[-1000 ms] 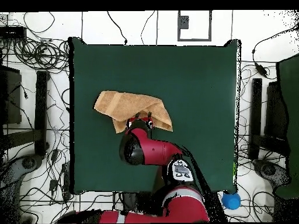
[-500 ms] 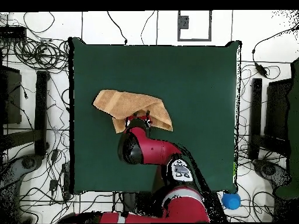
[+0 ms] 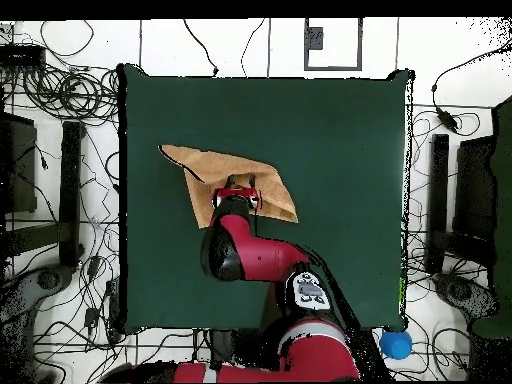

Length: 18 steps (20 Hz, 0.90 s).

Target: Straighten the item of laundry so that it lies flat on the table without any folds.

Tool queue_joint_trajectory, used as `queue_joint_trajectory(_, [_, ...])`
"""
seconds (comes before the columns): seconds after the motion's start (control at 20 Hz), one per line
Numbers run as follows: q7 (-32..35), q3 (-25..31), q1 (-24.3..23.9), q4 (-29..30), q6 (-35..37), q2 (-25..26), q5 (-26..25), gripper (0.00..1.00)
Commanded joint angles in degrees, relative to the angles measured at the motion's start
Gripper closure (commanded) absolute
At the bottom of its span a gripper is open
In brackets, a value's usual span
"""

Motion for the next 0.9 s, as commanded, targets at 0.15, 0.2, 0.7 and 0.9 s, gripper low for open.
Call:
queue_joint_trajectory(0.15, [18.38, 7.81, 0.52, 0.75, -7.36, 5.97, 1.37, 0.0])
queue_joint_trajectory(0.2, [18.29, 7.98, 0.24, 0.63, -7.31, 5.99, 0.95, 0.0])
queue_joint_trajectory(0.7, [17.32, 8.88, -1.1, -0.03, -7.73, 6.46, -1.1, 0.0])
queue_joint_trajectory(0.9, [15.14, 12.47, -4.42, -2.64, -4.82, 8.67, -8.26, 0.0])
